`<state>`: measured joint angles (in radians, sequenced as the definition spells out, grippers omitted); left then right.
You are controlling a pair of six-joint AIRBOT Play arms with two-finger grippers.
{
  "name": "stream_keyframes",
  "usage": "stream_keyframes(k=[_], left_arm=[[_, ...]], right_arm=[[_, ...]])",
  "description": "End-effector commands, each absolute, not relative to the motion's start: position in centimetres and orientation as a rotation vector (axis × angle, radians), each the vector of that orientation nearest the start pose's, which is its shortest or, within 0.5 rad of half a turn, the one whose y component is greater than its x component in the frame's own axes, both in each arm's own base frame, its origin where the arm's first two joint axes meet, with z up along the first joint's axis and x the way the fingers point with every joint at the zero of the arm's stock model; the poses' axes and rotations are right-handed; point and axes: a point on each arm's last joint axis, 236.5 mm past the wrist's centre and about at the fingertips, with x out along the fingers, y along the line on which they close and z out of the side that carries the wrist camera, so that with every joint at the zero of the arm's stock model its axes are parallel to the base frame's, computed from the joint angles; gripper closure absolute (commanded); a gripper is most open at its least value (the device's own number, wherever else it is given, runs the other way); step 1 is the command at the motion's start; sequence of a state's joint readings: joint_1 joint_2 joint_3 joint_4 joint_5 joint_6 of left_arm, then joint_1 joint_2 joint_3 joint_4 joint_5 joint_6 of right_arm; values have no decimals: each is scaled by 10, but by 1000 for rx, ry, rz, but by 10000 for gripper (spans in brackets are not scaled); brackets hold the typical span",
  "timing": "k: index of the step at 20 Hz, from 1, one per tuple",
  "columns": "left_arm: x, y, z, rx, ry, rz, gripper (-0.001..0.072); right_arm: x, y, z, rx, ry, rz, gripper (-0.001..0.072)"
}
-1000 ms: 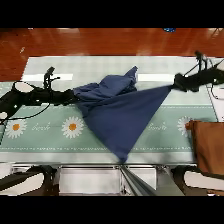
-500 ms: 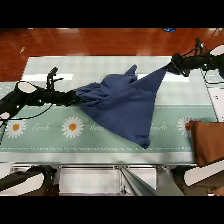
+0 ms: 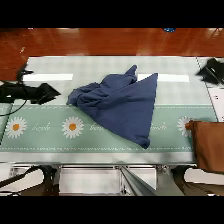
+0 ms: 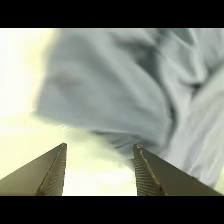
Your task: Fold the shirts.
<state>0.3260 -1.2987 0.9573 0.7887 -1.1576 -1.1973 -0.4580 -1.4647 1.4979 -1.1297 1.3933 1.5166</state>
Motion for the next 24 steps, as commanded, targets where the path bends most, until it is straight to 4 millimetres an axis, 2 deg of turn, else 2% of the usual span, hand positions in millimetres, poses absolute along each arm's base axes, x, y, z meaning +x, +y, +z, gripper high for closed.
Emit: stream_keyframes(k=[1,3,5,7,9,12,15,16,17,18,20,24], left_arm=[[379,-7,5,-891,1128,-293,198],[389,-20,-5,-977,1136,-341,199],[394,-35,-31,-1017,1199,-354,199],[400,-50,-56,-1024,1260,-360,198],[408,-62,-70,-1011,1299,-381,198],[420,-85,-84,-972,1330,-398,199],[424,-109,-88,-947,1366,-426,202],[423,-116,-85,-935,1378,-451,244],[421,-120,-82,-915,1385,-479,535],[421,-123,-76,-877,1374,-528,686],[421,-125,-66,-862,1374,-569,685],[423,-126,-57,-852,1363,-587,685]], right_arm=[[343,-116,32,616,1246,-212,304],[316,-75,2,678,1265,-119,304],[293,-38,-17,749,1284,-38,305],[274,-18,-27,773,1301,-8,305],[262,-8,-25,767,1312,14,305],[255,1,-10,765,1297,49,305],[249,11,-3,763,1307,86,305],[248,17,-4,753,1320,100,305],[246,24,-6,752,1334,114,305],[246,33,-9,767,1345,119,305],[247,55,-17,784,1350,154,305],[234,77,-49,769,1452,124,305]])
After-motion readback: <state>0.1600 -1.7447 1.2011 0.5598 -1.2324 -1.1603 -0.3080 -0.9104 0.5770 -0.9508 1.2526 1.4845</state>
